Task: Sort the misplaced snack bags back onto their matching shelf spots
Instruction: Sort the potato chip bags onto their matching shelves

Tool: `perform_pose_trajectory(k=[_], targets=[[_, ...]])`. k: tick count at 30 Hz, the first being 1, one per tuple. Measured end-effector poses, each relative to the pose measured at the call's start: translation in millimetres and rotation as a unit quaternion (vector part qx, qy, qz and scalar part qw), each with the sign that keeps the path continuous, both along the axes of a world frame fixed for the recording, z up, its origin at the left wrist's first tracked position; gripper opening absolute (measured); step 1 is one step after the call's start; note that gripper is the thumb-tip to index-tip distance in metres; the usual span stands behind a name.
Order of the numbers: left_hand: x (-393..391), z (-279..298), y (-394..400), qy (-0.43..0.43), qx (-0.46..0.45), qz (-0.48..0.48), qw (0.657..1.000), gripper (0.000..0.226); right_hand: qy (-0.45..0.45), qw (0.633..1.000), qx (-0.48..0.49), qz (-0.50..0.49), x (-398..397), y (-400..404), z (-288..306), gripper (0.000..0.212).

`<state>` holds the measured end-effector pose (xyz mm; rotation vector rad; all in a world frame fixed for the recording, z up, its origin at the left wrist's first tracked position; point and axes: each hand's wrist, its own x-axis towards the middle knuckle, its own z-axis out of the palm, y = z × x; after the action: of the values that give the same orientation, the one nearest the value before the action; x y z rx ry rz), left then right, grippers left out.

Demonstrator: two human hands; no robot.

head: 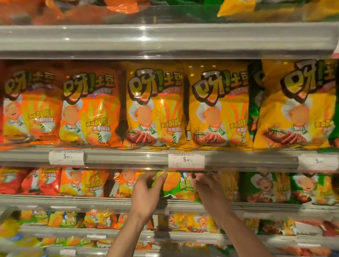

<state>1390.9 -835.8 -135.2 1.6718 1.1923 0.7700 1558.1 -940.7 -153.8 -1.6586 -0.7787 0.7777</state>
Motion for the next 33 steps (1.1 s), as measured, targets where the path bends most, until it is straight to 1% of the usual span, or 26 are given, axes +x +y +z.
perform_pose_trajectory(k=[2, 3, 6, 9, 12, 14, 16, 17, 19, 20, 21, 22, 23, 24, 28, 29, 30, 32, 33], targets=[[-11, 2, -7, -0.031, -0.028, -0.004, 0.999, 0.039, -0.001, 1.0, -0.006, 0.006, -5, -2, 4, 0.015], [-16, 3, -11, -0.045, -0.04, -0.006, 0.998, 0.039, 0.001, 1.0, -0.014, 0.013, -9, -2, 8, 0.017], [-35, 4, -16, -0.075, -0.069, -0.02, 0.995, 0.032, 0.04, 0.998, -0.031, 0.044, -19, -5, 10, 0.029], [-52, 2, -15, -0.083, -0.092, -0.044, 0.991, 0.031, 0.063, 0.995, -0.037, 0.061, -32, -11, 12, 0.032], [-63, 4, -12, -0.075, -0.126, -0.074, 0.986, 0.04, 0.081, 0.994, -0.039, 0.057, -42, -19, 8, 0.034], [-66, 5, -12, -0.067, -0.148, -0.103, 0.981, 0.055, 0.081, 0.995, -0.039, 0.053, -48, -26, 5, 0.03], [-65, 5, -13, -0.046, -0.162, -0.128, 0.977, 0.071, 0.073, 0.995, -0.04, 0.046, -55, -36, 5, 0.033], [-63, 4, -14, -0.04, -0.158, -0.141, 0.977, 0.073, 0.077, 0.995, -0.038, 0.043, -57, -41, 5, 0.035], [-58, 2, -20, -0.035, -0.139, -0.164, 0.976, 0.066, 0.087, 0.995, -0.034, 0.034, -61, -54, 2, 0.04], [-54, 2, -26, -0.03, -0.136, -0.177, 0.974, 0.058, 0.088, 0.995, -0.037, 0.025, -62, -61, 1, 0.042], [-52, 3, -32, -0.033, -0.132, -0.186, 0.973, 0.046, 0.089, 0.995, -0.038, 0.013, -61, -69, 0, 0.044], [-48, 3, -38, -0.045, -0.142, -0.197, 0.969, 0.03, 0.088, 0.995, -0.041, 0.003, -61, -77, -1, 0.045], [-44, 3, -45, -0.063, -0.158, -0.207, 0.963, 0.019, 0.09, 0.995, -0.044, -0.009, -59, -86, -2, 0.049], [-40, -1, -50, -0.081, -0.17, -0.221, 0.957, 0.015, 0.089, 0.995, -0.051, -0.02, -56, -95, -3, 0.052], [-17, 0, -75, -0.114, -0.191, -0.248, 0.943, 0.017, 0.089, 0.992, -0.073, -0.061, -41, -128, -1, 0.062], [-9, 3, -83, -0.124, -0.205, -0.251, 0.938, 0.016, 0.088, 0.991, -0.075, -0.069, -37, -135, 1, 0.061], [-1, 2, -90, -0.126, -0.21, -0.256, 0.935, 0.015, 0.081, 0.991, -0.077, -0.074, -32, -142, 3, 0.056], [15, 2, -103, -0.11, -0.195, -0.273, 0.936, 0.018, 0.07, 0.991, -0.083, -0.077, -19, -156, 8, 0.046], [24, 5, -111, -0.106, -0.191, -0.273, 0.937, 0.02, 0.069, 0.99, -0.089, -0.08, -11, -164, 9, 0.047]])
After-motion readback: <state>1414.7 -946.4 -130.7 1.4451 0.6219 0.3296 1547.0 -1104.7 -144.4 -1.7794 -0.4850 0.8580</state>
